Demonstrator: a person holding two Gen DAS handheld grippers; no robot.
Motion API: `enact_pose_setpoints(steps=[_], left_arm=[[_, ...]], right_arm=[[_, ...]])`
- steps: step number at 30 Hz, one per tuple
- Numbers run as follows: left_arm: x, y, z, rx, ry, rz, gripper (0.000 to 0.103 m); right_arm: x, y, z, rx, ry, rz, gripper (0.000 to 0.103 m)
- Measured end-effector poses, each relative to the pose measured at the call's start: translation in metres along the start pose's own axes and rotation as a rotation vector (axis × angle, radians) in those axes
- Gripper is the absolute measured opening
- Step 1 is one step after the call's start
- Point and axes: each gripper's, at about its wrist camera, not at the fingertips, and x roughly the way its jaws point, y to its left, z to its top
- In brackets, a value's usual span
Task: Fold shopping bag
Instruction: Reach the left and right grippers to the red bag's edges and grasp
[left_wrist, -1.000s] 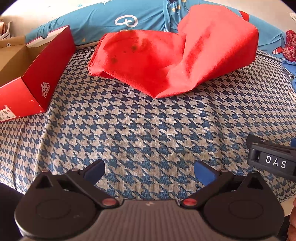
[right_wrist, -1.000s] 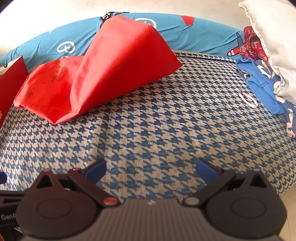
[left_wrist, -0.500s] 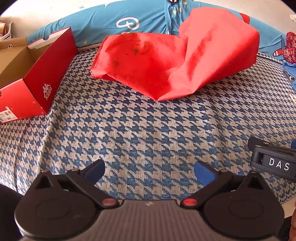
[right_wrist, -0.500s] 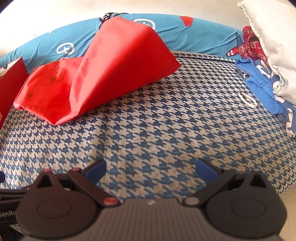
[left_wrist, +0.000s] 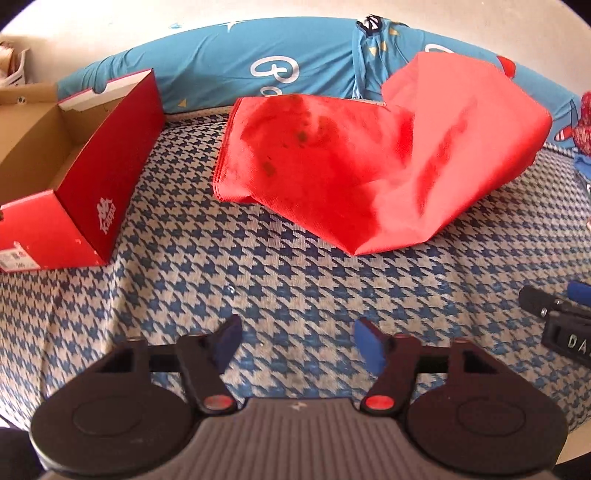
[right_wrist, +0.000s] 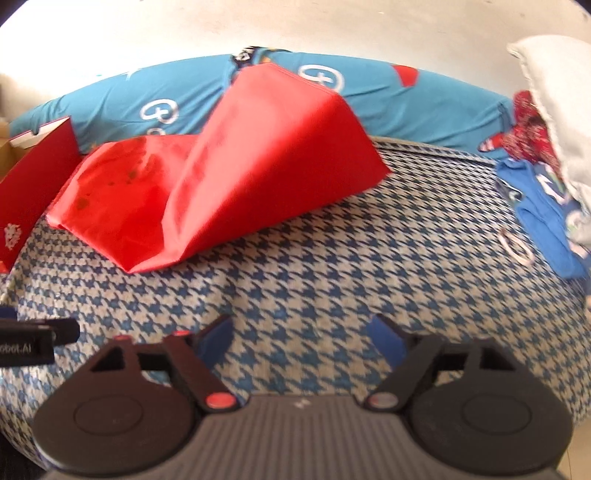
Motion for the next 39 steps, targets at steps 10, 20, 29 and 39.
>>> enact_pose_setpoints(steps=[10, 20, 29, 39], left_arm=[[0.02, 0.003, 0.024, 0.086, -0.008, 0.012, 0.0], [0.035, 0.005, 0.061, 0.108, -0.041, -0.016, 0.027], [0.058, 0.015, 0.062, 0.073, -0.017, -0.034, 0.068], [0.061, 0.039, 0.065, 0.022, -0.021, -0.038, 0.088]], right_arm=[[0.019, 0.016, 0.011, -0.052, 0.056, 0.085, 0.017], [0.037, 0.02, 0.037, -0.023, 0.013, 0.097, 0.047], [0.046, 0.044, 0.05, -0.046, -0.036, 0.03, 0.102], [0.068, 0.074, 0.041, -0.205, 0.008, -0.104, 0.103]])
